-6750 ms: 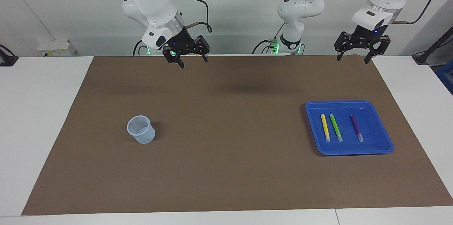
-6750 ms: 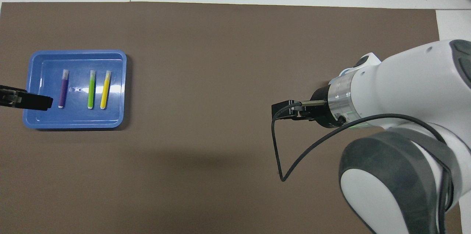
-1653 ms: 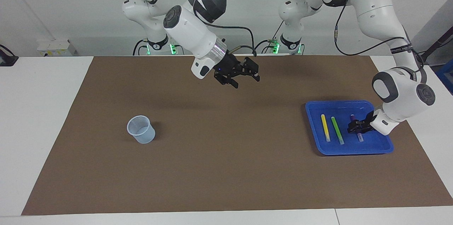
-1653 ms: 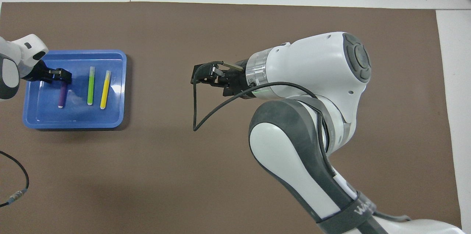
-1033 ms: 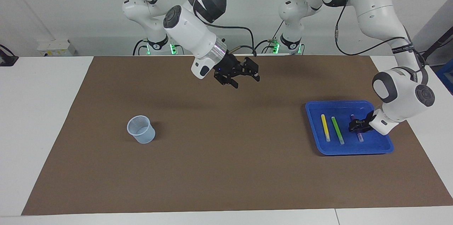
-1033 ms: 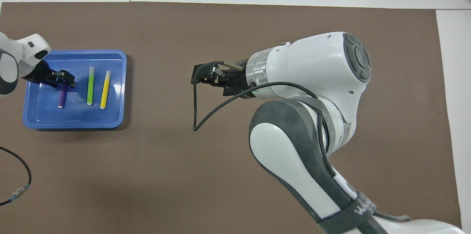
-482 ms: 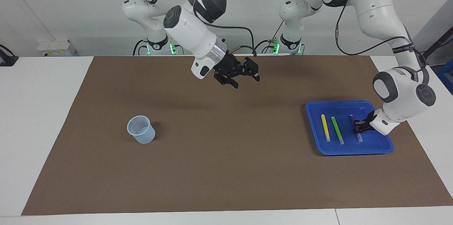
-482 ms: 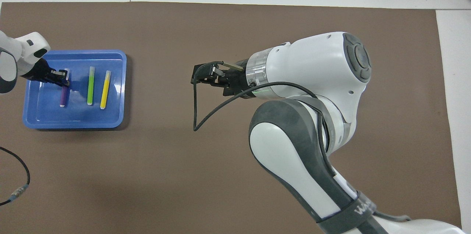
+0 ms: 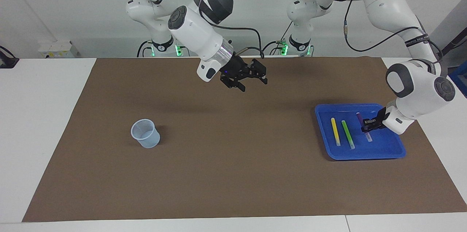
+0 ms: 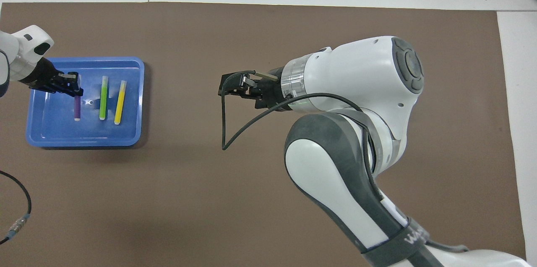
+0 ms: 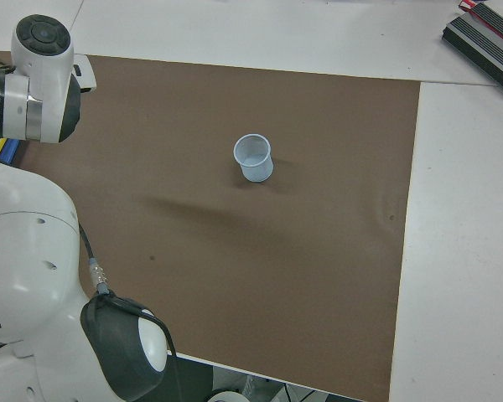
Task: Transfer and insert pens with both arms
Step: 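Lift the purple pen with the left gripper while the right gripper approaches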
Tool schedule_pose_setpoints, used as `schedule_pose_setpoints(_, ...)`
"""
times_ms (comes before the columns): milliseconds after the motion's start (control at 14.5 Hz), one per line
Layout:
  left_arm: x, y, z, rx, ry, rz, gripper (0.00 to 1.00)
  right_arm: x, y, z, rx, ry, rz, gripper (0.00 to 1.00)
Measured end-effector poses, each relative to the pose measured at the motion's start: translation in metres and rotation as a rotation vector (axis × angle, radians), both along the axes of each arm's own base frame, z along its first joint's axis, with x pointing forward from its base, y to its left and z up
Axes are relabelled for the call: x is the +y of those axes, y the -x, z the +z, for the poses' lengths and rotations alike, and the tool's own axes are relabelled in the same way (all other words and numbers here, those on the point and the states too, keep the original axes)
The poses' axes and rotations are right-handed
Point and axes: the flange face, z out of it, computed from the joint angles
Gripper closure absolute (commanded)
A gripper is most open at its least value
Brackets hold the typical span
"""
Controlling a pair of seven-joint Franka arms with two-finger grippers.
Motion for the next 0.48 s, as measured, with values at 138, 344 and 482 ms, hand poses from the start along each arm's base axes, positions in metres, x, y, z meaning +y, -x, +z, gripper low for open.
schedule_pose_setpoints(138, -0.022, 0.011, 0.015, 0.082, 0.014, 0.149, 1.00, -0.001, -0.001, 0.000, -0.004, 0.000, -0.001, 0.00)
schedule_pose_setpoints(344, -0.093, 0.026, 0.033, 0.188, -0.010, 0.395, 1.00, -0.001, -0.002, 0.001, -0.012, -0.003, -0.007, 0.00)
schedule_pose_setpoints(482, -0.136, 0.037, 0.044, 0.244, 0.002, 0.538, 1.00, 0.002, 0.000, 0.001, -0.012, -0.003, -0.004, 0.01)
